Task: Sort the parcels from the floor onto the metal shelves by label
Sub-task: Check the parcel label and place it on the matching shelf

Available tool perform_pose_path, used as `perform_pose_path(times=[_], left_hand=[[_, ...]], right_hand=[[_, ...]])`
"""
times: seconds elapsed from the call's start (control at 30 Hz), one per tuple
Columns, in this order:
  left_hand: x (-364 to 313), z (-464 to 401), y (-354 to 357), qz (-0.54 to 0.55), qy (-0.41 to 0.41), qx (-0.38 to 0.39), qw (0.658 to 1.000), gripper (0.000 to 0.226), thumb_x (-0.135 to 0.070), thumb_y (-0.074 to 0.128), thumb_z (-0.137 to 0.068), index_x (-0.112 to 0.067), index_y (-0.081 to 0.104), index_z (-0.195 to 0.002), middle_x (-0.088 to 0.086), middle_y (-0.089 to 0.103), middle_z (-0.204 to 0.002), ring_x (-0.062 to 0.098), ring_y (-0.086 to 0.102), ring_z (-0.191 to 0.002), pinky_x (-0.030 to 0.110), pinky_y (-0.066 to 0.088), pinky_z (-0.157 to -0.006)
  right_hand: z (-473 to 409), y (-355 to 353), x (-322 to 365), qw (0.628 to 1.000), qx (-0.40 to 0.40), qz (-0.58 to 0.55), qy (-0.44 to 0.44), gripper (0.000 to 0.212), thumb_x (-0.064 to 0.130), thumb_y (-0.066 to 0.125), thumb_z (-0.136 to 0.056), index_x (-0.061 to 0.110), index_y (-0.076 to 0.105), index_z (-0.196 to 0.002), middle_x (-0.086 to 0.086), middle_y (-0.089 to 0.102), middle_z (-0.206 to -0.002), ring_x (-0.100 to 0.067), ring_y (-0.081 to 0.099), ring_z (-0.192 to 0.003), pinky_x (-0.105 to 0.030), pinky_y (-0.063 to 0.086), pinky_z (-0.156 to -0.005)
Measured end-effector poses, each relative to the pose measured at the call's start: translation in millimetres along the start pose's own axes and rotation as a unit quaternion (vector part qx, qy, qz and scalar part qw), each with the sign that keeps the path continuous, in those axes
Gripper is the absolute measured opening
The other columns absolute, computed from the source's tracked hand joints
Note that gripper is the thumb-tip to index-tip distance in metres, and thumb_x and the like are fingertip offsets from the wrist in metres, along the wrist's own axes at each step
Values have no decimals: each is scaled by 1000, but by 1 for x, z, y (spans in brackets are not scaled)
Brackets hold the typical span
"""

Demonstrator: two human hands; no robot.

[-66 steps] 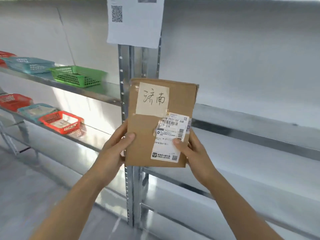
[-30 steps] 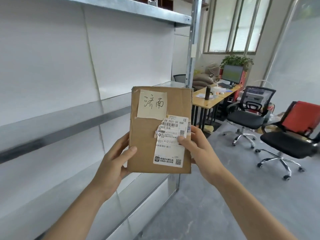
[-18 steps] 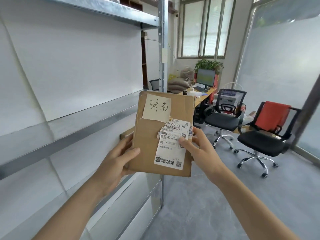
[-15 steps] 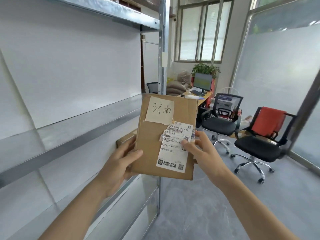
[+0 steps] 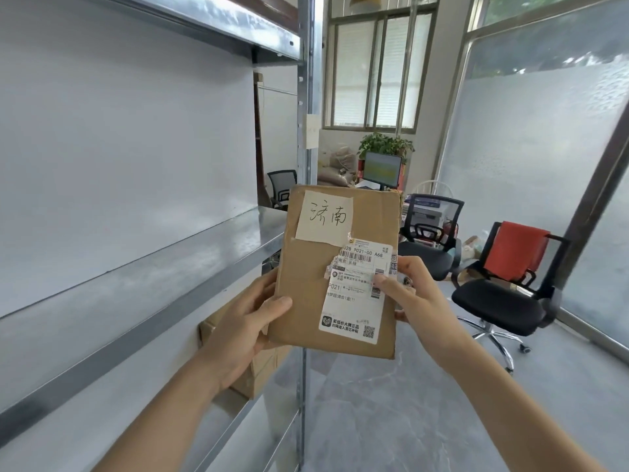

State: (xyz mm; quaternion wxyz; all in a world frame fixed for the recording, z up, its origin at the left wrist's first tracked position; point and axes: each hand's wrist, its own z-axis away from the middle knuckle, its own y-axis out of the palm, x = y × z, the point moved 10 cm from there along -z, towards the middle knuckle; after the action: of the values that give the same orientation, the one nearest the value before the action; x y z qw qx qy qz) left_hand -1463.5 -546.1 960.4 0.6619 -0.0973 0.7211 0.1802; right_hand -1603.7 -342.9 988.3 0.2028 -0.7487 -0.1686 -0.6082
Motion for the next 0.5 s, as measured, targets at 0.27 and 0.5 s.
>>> perform_pose_path(times=[0.27, 0.5], left_hand=[[-23, -53, 12, -89, 48, -30, 994, 56, -22, 77, -91, -49, 61, -136, -22, 72, -134, 11, 72, -121, 43, 61, -98], [-48, -91, 22, -199, 75, -27, 977, 100, -12, 92, -70, -38, 45, -155, -15, 56, -156, 15, 53, -144, 48, 51, -111]], right_hand=[[-89, -28, 2, 997, 14, -47, -59, 26, 22, 70, -94, 25, 59, -118, 0, 75, -128, -12, 79, -99, -22, 62, -67], [-188, -50, 43, 982, 158, -24, -96, 79, 37, 65, -87, 65, 26, -150, 5, 85, -99, -12, 82, -86, -30, 64, -70]])
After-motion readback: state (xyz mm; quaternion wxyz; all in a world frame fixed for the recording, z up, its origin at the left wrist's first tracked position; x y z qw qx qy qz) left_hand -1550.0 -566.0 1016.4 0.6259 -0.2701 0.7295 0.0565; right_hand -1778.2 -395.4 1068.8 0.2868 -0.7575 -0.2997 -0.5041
